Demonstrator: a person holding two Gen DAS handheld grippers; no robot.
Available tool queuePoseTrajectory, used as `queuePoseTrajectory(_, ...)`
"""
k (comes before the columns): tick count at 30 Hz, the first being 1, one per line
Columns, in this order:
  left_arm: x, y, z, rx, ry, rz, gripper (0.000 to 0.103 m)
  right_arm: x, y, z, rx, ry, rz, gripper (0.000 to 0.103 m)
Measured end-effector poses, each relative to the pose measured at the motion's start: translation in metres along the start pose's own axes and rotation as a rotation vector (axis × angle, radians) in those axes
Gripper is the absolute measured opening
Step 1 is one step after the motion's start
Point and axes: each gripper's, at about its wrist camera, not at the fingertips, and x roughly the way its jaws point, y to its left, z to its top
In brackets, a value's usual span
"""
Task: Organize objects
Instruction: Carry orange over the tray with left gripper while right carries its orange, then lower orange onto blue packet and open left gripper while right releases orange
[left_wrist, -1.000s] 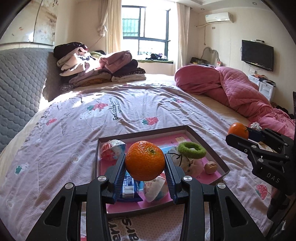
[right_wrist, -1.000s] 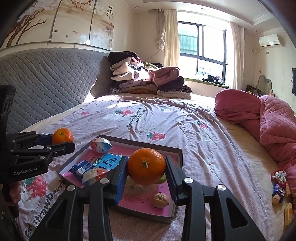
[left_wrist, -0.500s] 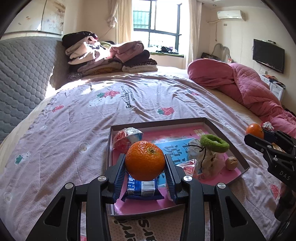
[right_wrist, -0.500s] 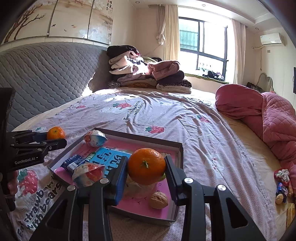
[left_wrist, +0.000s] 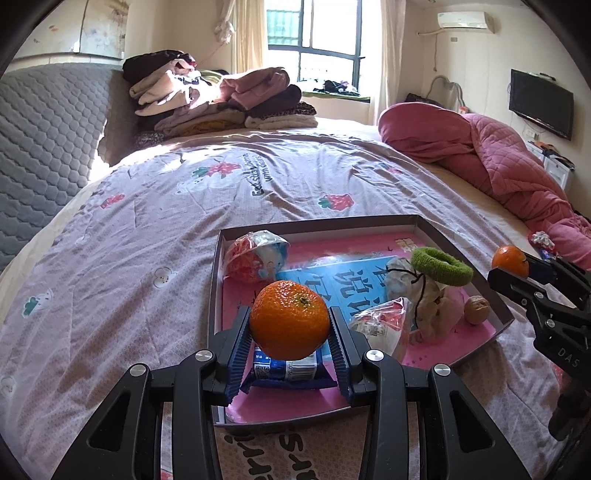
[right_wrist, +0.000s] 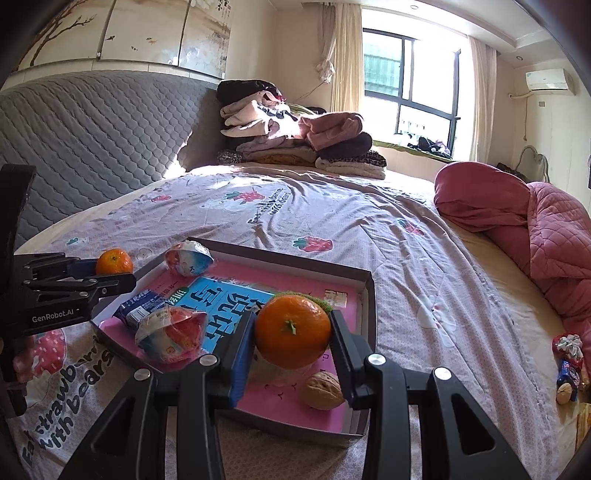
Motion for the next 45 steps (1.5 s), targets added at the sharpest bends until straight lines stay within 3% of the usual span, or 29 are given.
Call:
queuePoseTrajectory(17,0.021,0.003,-0.011,-0.011,0.063,-0.005,0.041,0.021,0.002,-0.015,0.005,0.061,0.010,0.040)
queuePoseTrajectory(45,0.034,0.002,-0.017,-0.001,0.063,-0.021,0.041,0.043,-0.002,-0.027,0.046,0.116,0.040,0.040)
